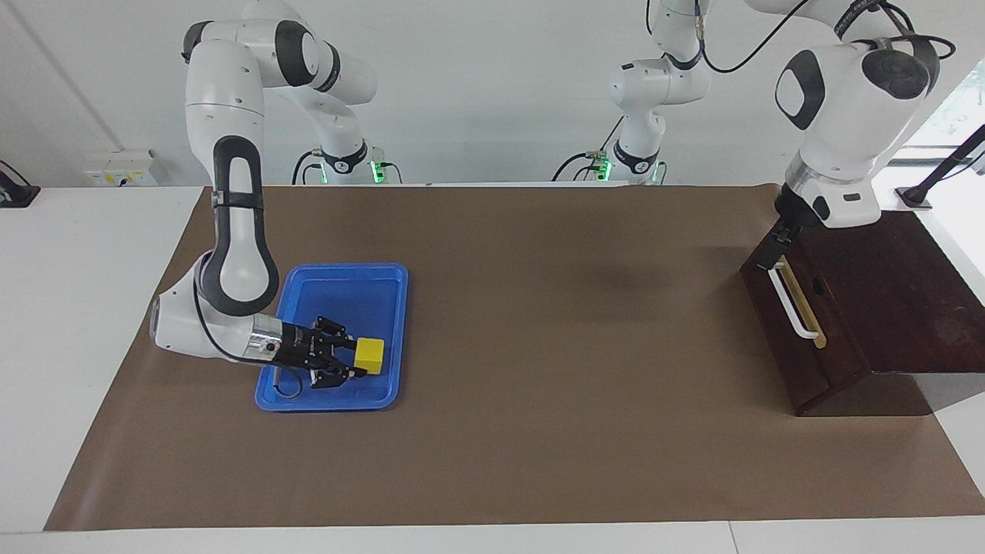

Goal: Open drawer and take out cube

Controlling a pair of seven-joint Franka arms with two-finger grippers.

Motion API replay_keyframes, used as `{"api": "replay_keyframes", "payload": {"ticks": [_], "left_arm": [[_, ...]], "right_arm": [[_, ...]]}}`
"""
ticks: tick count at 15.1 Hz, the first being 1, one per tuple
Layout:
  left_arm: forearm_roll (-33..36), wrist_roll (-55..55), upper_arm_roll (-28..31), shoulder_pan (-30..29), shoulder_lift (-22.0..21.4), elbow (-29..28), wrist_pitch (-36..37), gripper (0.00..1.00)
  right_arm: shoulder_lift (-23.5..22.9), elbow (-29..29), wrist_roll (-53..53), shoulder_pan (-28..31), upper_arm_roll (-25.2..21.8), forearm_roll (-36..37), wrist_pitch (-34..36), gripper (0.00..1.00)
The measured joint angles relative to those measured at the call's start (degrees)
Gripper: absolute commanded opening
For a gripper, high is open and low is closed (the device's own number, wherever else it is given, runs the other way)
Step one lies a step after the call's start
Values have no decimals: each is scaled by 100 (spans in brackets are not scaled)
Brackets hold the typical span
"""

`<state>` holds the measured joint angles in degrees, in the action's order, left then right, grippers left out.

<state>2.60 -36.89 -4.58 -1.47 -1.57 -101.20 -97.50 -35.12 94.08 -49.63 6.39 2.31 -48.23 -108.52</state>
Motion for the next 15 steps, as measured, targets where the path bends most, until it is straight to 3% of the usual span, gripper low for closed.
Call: {"api": "replay_keyframes", "payload": {"ticks": [4, 8, 11, 15], "left_arm": [[-55, 1059, -24, 302, -191, -105, 617, 100], [-67, 1542, -202, 316, 103, -18, 803, 100], [-67, 1654, -437, 215, 420, 338, 1081, 100], [-67, 1737, -483, 145, 470, 412, 1267, 100]], "right_arm": [[3, -1, 27, -1, 0, 44, -3, 100], [143, -45, 25, -55, 17, 291, 0, 100], [560, -112, -13, -120, 31, 960, 182, 100], [1461, -187, 532, -225, 67, 2302, 685, 100]]}}
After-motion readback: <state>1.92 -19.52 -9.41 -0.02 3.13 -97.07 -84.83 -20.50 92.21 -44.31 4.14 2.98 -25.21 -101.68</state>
